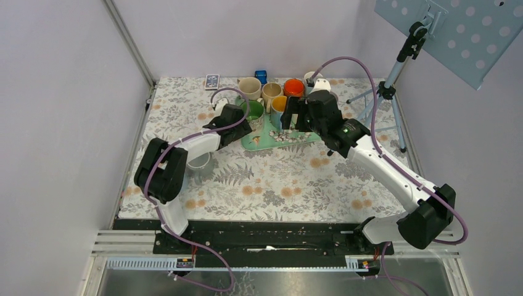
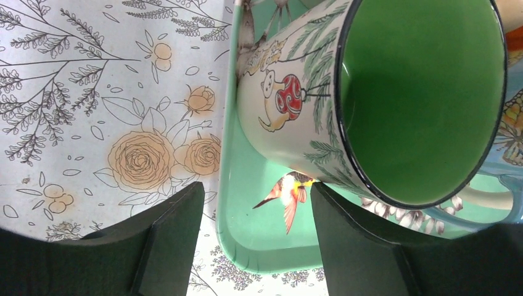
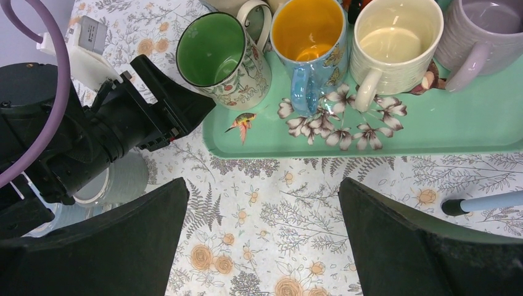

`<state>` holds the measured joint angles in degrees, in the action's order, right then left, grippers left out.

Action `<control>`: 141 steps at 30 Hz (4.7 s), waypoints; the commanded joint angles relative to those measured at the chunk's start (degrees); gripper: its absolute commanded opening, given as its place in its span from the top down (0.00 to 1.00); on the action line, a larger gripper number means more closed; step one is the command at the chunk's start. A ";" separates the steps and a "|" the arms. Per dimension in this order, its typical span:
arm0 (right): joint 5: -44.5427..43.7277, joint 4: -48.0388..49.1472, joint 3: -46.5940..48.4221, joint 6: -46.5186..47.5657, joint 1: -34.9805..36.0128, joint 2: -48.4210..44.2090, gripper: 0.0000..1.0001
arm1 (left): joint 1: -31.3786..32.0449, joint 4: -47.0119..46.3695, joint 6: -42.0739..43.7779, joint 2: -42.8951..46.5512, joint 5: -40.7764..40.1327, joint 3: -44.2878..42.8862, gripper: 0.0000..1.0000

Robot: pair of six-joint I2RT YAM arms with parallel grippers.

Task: Turn the mug right side up
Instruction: Move the cup to the tray, then turn over the cup at the center of the board.

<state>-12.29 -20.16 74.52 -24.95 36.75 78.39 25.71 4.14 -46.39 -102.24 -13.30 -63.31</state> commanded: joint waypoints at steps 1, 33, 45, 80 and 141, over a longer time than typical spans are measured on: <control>0.95 2.32 -0.41 -0.58 -0.18 -0.30 0.00 | -0.84 -2.64 0.94 0.00 0.26 -2.92 0.32; 10.27 10.48 -8.28 -2.09 -0.11 -4.55 0.00 | -1.02 35.18 0.41 46.09 -10.73 16.37 0.10; 12.17 10.95 -9.42 -2.51 -0.14 -4.49 0.00 | -1.30 35.79 -5.22 49.07 -13.94 23.12 0.02; 12.14 10.85 -10.19 -2.80 -0.14 -4.78 0.00 | -2.42 23.91 1.91 39.07 -9.63 25.90 0.21; 35.35 37.10 -22.31 -23.62 -0.25 1.04 0.00 | -2.89 -9.02 -18.95 43.05 23.61 23.04 1.00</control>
<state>17.74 8.34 53.78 -42.59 36.73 79.07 23.38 14.68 -56.34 -58.98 3.14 -39.48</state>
